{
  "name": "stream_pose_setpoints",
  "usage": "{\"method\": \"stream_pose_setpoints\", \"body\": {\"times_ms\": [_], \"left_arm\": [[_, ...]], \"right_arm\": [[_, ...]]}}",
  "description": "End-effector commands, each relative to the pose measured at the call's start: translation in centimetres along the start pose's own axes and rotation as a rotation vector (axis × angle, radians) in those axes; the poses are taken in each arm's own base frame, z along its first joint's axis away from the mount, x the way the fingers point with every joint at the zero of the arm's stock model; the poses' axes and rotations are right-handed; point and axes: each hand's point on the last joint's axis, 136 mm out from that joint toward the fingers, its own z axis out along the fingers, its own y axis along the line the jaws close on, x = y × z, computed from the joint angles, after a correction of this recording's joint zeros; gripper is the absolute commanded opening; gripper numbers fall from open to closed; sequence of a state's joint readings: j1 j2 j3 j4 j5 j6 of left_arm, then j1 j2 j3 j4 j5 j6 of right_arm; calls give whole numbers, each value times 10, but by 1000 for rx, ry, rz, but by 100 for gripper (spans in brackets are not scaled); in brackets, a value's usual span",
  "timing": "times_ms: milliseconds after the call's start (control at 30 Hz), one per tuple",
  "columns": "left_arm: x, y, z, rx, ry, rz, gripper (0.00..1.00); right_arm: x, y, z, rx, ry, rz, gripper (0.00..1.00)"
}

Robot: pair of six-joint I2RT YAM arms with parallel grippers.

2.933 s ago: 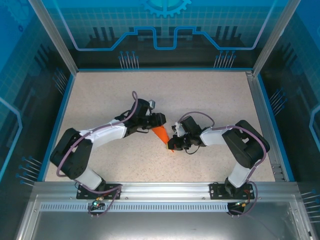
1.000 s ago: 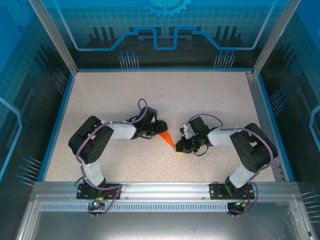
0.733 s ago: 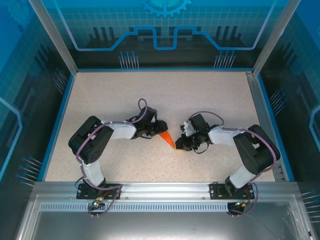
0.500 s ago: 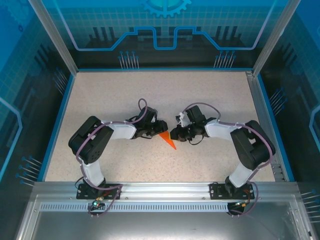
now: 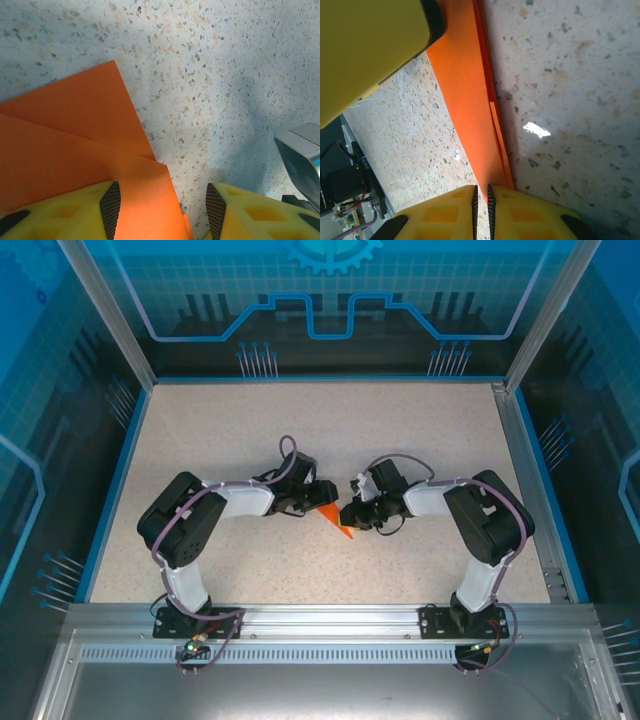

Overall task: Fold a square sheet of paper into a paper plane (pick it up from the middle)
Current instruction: Fold the wing for the fifth time at the center of the table.

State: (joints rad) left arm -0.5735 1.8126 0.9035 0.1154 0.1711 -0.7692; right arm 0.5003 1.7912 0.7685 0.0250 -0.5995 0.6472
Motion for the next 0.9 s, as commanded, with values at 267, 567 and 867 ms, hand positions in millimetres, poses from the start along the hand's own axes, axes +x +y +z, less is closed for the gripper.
{"method": "stream_pose_setpoints", "body": {"times_ms": [267,567,867], "left_arm": [[-3,-29,-70,39,-58,7,59],[24,-6,-130,24,-157,-67,68],[36,10,-150,28,-201,-112,70]], "right_arm": [[49,-42,18,199,63,132,15],[63,-57,27,265,54,220,13],[60,-41,8,263,-2,226,14]]}}
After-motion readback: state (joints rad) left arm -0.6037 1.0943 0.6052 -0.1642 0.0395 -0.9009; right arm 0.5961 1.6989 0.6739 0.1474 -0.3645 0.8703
